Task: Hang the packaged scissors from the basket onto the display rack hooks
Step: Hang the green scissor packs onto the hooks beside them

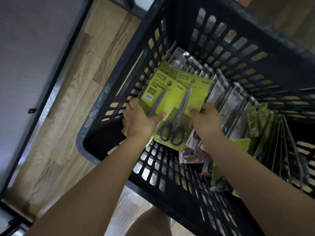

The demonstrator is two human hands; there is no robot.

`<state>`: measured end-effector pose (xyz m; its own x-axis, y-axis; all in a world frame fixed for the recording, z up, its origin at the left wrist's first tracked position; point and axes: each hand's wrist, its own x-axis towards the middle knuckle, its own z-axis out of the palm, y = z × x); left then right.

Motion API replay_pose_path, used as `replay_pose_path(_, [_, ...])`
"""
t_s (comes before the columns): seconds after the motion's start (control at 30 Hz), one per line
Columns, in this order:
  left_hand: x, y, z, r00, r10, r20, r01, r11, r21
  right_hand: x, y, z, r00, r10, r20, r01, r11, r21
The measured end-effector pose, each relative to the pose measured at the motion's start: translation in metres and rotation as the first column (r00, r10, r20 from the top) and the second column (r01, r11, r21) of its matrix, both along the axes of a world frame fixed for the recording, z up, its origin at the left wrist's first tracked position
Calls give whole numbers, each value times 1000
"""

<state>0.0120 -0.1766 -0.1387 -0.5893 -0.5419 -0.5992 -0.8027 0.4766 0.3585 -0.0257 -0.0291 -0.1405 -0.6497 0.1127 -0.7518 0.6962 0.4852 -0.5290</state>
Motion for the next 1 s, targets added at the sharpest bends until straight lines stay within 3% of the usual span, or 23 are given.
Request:
replay_pose_path(0.13, [2,-1,19,987,58,-148,-55,998,23,7,0,15,991,-116,-71,106,985,-134])
replay_pose_path(0.33, [5,-3,52,954,231,-192,-189,958,214,8,12,45,971,-230,58,237,956,-173])
replay_pose_path(0.57, [15,1,156,914,358,-191,-291,906,307,-10,29,153,982,-174,74,185,965,-186])
replay_pose_path(0.73, [0,-12,299,819,497,-286,-377,843,384,-42,13,291,986,-127,-107,86,942,-324])
replay_pose_path(1.0, [1,-51,611,551,583,-597,-388,812,435,-62,-50,616,872,-17,-488,-258,832,-491])
